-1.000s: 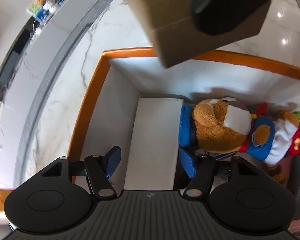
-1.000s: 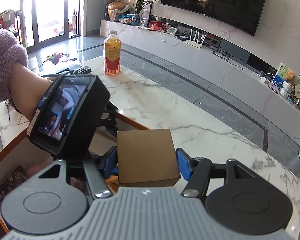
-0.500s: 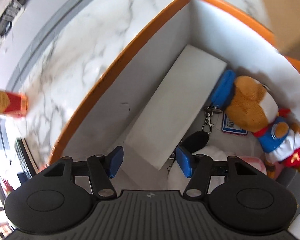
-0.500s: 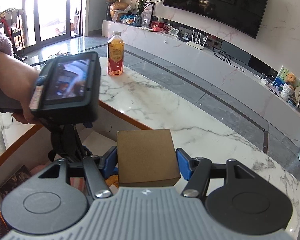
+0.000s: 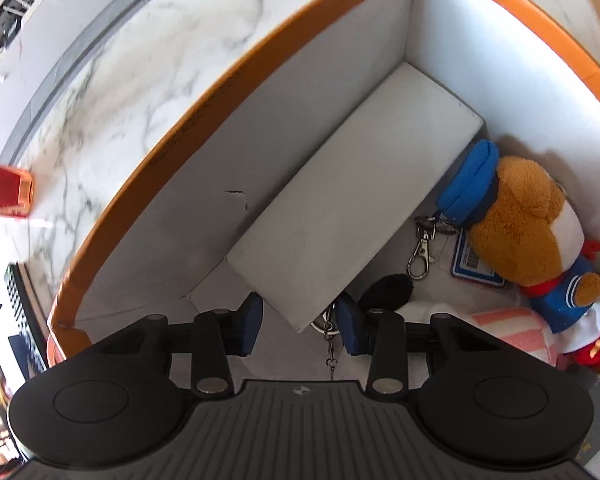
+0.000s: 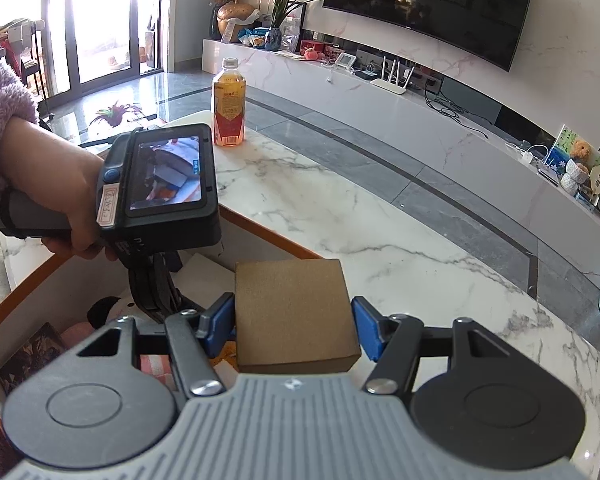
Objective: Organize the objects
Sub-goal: 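Lift both boxes and carry them over the orange box, then lower the white box and brown box into the orange box and open both tools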
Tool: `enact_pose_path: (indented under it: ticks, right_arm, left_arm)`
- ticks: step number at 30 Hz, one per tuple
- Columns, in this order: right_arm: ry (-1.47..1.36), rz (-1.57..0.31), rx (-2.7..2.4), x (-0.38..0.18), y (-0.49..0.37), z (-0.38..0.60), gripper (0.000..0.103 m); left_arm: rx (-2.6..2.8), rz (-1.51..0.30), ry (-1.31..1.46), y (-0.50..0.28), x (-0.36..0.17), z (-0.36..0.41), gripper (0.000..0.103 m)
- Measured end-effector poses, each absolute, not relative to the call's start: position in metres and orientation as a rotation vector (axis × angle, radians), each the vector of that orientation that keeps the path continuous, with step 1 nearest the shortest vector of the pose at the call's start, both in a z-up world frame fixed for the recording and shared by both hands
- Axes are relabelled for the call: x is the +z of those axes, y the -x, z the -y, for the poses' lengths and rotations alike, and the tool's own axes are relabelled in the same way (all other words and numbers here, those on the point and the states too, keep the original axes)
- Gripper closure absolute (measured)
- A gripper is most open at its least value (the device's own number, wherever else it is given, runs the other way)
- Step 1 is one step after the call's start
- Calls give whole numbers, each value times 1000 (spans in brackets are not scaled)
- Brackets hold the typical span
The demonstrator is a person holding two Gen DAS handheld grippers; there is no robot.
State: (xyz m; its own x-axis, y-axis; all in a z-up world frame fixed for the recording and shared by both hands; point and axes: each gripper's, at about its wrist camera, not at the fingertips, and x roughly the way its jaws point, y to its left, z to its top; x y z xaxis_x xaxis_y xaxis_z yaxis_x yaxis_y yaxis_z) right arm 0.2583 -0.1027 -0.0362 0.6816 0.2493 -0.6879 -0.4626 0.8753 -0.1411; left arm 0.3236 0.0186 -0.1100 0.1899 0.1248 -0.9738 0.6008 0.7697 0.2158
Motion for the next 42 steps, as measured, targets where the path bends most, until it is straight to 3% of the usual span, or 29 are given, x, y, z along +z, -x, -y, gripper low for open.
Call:
enact_pose_path:
  ticks: [6,17,23,28,42]
  right_arm:
    - [361,-717,441,-37,-258,95,39]
    - [470,-736,542,-49,-273,50,39]
    - [551,-745,619,-71,-293,8,39]
    - [585,-772,653,-91,-319,-19,39]
    - [606,-827,668,-124,-344,-38,37]
  left_arm:
    - [-391,-1303,-615,-315,-95,-27,59]
    - [-348,-1017,-457,-296,-4,-76,58]
    - [-335,-1014,-333,-296,-12,-77,59]
    - [-372,-1036,-290,-277,-15,-98,72]
    - [-449,-1019,-251,-276,-27,-103,81]
